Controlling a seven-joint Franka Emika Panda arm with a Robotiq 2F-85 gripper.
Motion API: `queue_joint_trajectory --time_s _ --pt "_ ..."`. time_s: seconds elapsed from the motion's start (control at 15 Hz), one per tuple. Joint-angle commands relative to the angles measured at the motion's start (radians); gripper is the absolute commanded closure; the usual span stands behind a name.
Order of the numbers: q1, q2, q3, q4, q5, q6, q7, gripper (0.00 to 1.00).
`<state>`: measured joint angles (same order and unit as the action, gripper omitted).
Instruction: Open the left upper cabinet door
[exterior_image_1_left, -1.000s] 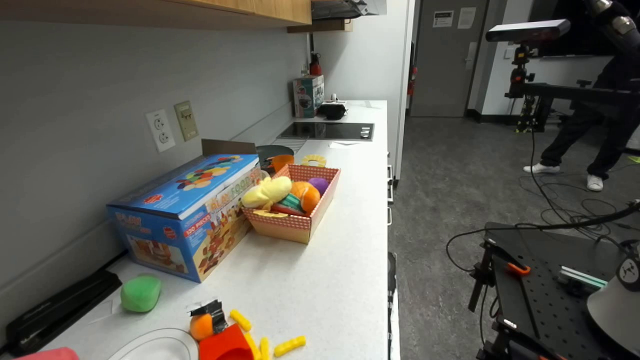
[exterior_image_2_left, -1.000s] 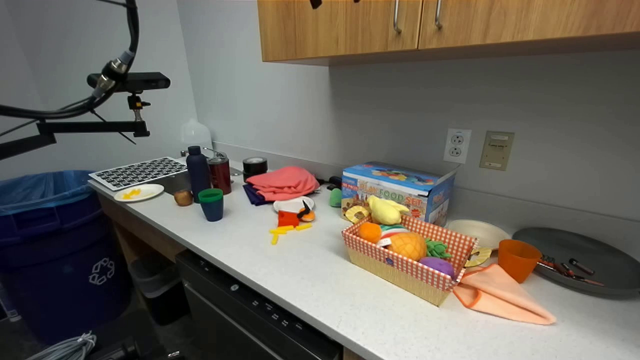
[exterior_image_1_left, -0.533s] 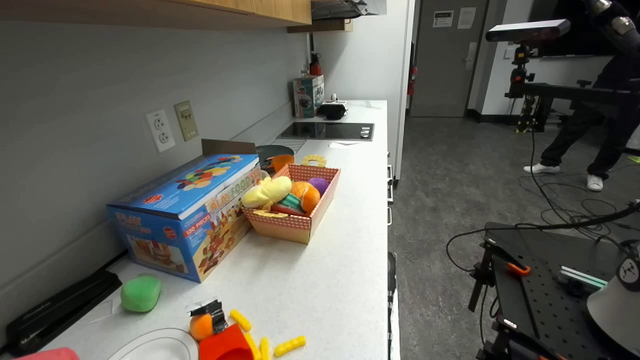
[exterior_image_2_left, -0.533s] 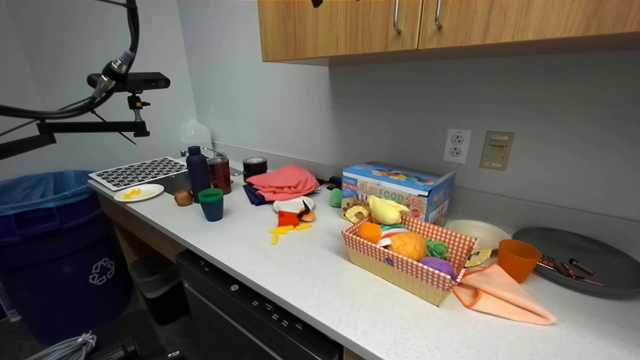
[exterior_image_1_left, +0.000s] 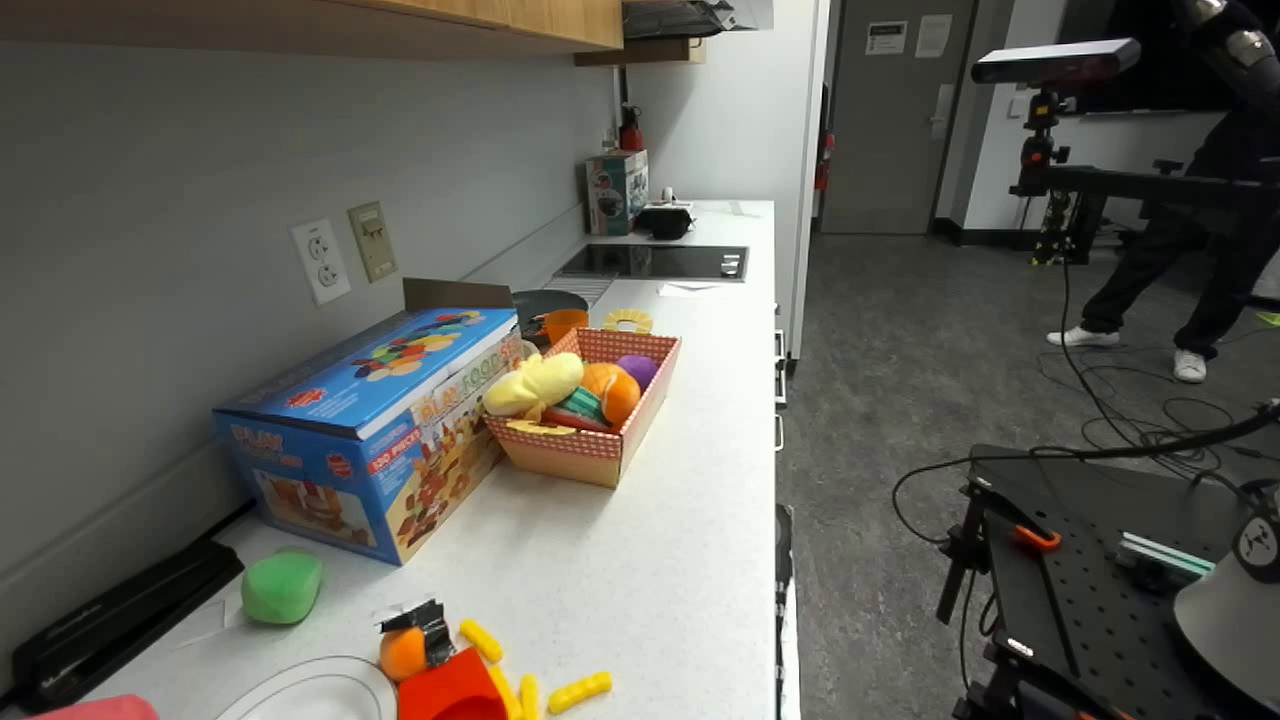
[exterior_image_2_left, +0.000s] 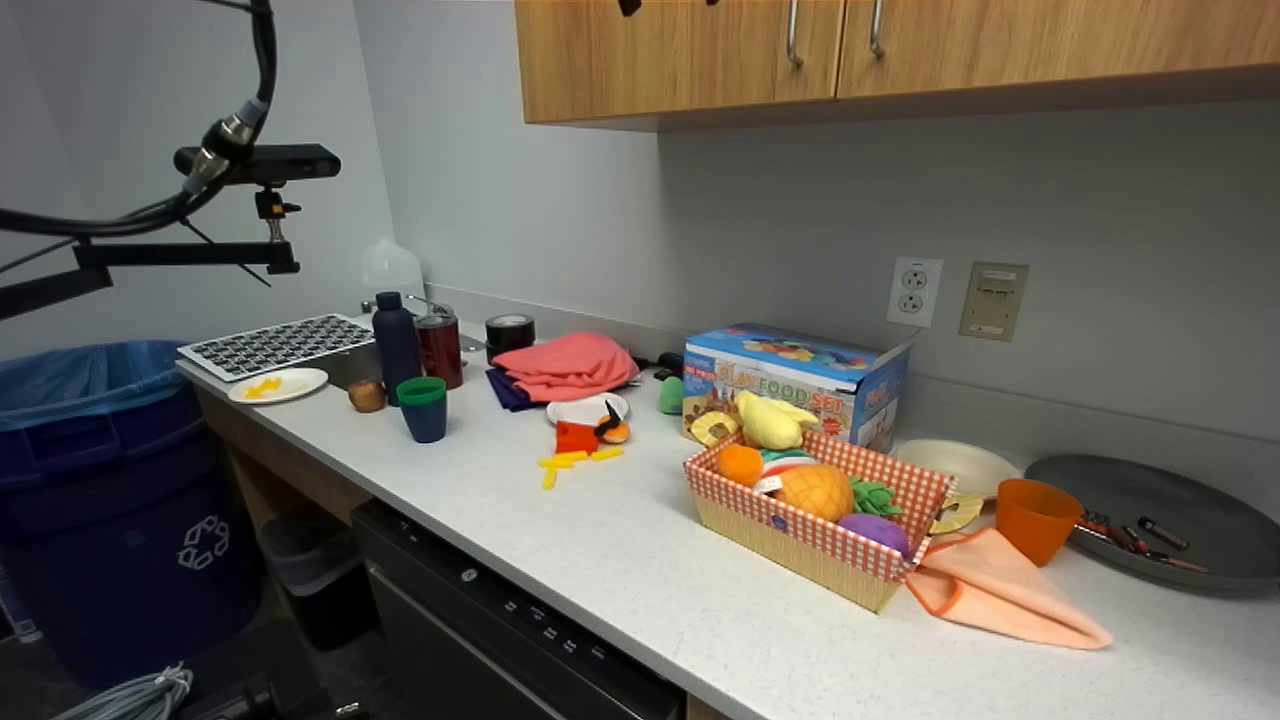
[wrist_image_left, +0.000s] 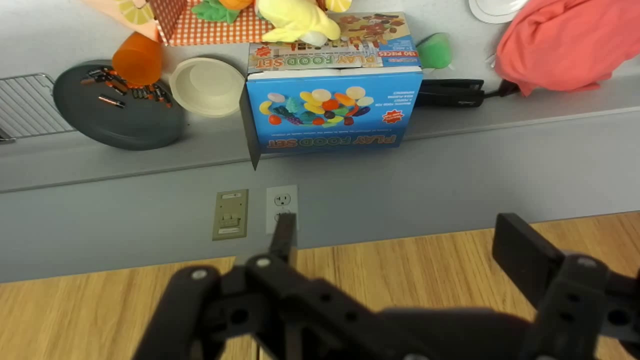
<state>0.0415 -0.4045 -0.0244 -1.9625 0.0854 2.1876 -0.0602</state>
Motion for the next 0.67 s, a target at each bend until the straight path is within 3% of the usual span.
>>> queue_joint_trajectory --time_s 0.0,0.4,0.6 --pt "0.030 0.125 0.013 0.131 0.052 0.017 -0.014 0.00" --pt "0.030 0.292 0.046 0.300 0.057 0.049 0.018 0.00" --pt "0.001 0.326 0.041 0.380 -0.051 -0.136 0.019 0.00"
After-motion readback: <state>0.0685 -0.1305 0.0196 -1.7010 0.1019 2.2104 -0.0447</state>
